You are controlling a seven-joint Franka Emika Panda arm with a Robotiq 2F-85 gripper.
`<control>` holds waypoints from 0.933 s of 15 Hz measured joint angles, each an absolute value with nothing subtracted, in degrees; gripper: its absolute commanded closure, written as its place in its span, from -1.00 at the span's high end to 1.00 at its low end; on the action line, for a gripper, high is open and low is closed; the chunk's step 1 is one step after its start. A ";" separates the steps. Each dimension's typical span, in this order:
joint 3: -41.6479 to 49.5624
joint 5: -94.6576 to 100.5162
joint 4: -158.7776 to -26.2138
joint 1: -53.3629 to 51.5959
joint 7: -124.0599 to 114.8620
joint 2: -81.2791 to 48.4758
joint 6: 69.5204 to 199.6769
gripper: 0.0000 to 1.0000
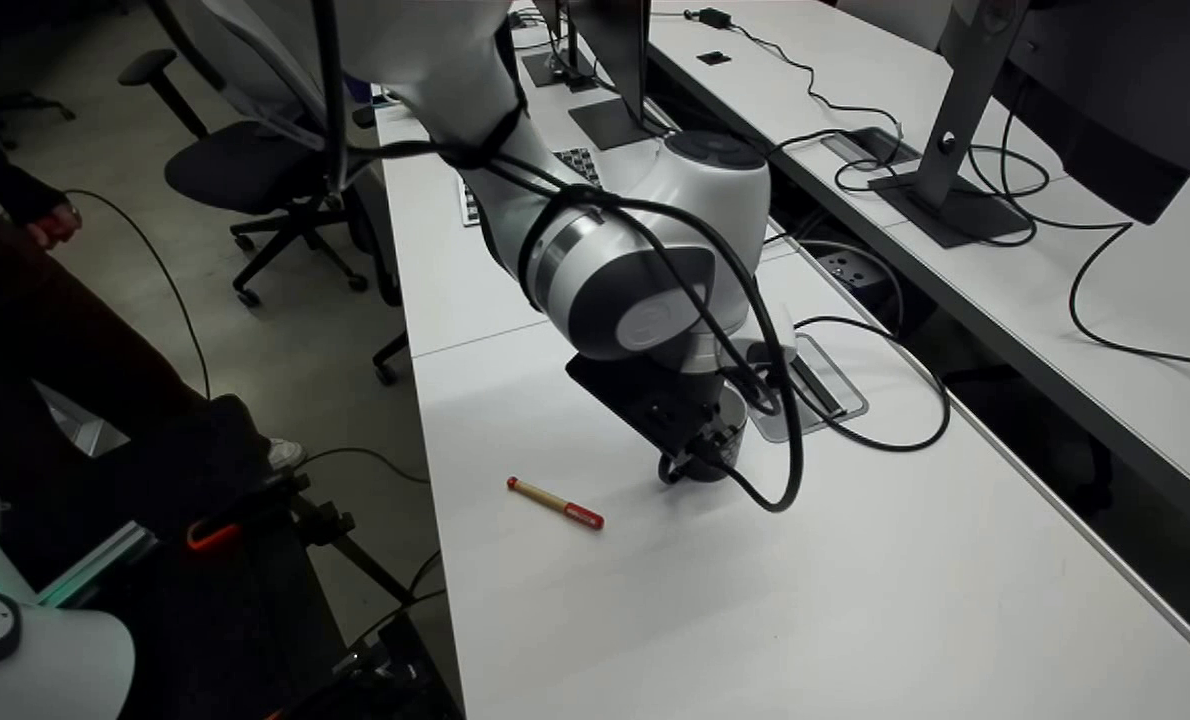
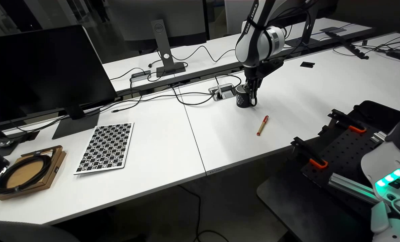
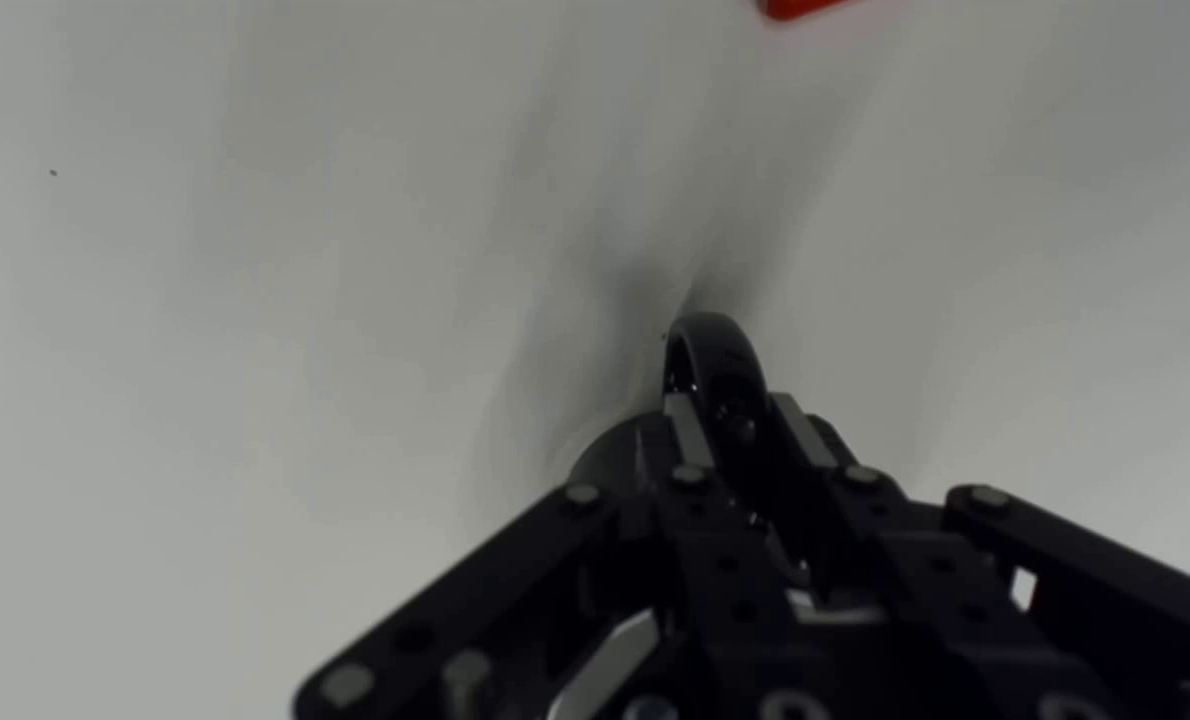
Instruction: Move the black mug from the left to the right
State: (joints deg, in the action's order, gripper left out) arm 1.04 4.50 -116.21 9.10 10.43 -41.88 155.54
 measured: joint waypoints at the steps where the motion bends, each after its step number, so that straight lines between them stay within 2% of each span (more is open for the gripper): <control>1: 1.50 4.40 -115.80 9.17 9.84 -42.07 155.54 -0.91; 14: 6.78 0.20 -109.30 10.56 -0.78 -45.41 152.18 -0.91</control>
